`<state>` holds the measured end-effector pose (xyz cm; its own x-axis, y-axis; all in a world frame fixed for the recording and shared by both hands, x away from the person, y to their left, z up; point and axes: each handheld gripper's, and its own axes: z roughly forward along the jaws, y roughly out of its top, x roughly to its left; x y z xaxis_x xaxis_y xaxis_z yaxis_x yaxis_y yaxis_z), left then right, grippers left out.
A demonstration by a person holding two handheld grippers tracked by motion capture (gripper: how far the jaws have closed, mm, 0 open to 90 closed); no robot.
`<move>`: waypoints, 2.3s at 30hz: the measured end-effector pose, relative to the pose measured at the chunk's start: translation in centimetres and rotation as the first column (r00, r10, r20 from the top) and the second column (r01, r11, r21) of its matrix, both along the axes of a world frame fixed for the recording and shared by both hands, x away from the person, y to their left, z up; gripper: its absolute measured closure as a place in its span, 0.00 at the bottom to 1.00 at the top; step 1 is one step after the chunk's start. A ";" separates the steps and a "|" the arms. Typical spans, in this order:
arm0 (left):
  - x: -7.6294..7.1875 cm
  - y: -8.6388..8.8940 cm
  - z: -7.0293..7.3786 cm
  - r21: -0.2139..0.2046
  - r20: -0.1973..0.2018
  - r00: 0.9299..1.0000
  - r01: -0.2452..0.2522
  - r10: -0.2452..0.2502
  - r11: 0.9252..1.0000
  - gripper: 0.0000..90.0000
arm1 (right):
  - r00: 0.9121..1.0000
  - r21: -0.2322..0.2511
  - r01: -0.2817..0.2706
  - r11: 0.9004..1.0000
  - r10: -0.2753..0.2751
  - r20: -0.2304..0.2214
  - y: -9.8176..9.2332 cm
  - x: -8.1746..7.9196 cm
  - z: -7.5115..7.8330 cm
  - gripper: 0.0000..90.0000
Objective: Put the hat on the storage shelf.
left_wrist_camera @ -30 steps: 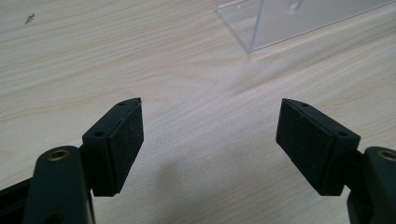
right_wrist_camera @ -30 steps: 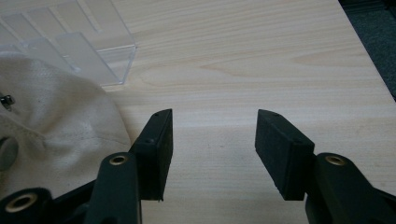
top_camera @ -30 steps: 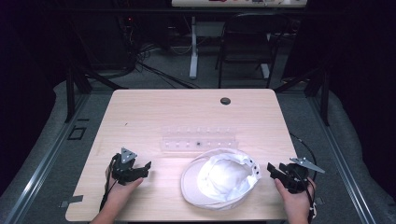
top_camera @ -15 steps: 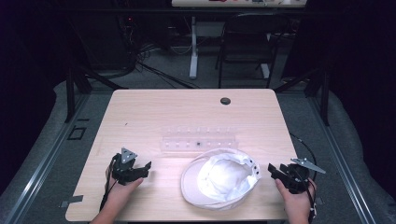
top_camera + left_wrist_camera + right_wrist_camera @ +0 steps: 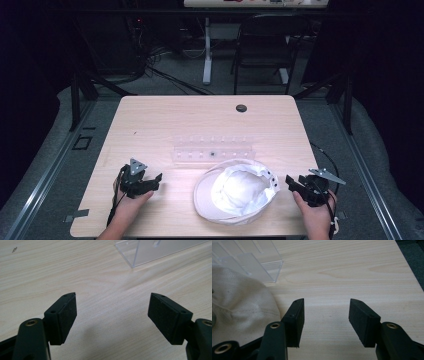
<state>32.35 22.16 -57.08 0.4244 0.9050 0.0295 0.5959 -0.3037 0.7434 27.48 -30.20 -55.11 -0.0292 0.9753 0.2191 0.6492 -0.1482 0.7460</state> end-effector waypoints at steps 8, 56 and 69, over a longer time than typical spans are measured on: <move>0.0 0.0 -0.1 0.001 -0.005 1.000 -0.003 0.003 1.000 0.26 | 1.000 -0.030 -0.020 0.999 0.020 0.003 0.7 0.2 0.8 0.52; 0.0 -0.3 -0.3 0.013 -0.010 1.000 0.004 -0.004 1.000 0.26 | 0.918 -0.027 -0.244 0.970 0.221 -0.329 3.4 4.5 15.7 0.52; 0.0 -0.4 -0.3 0.018 -0.016 1.000 0.014 -0.014 1.000 0.26 | 0.794 -0.014 -0.294 0.956 0.236 -0.560 5.1 6.4 17.0 0.51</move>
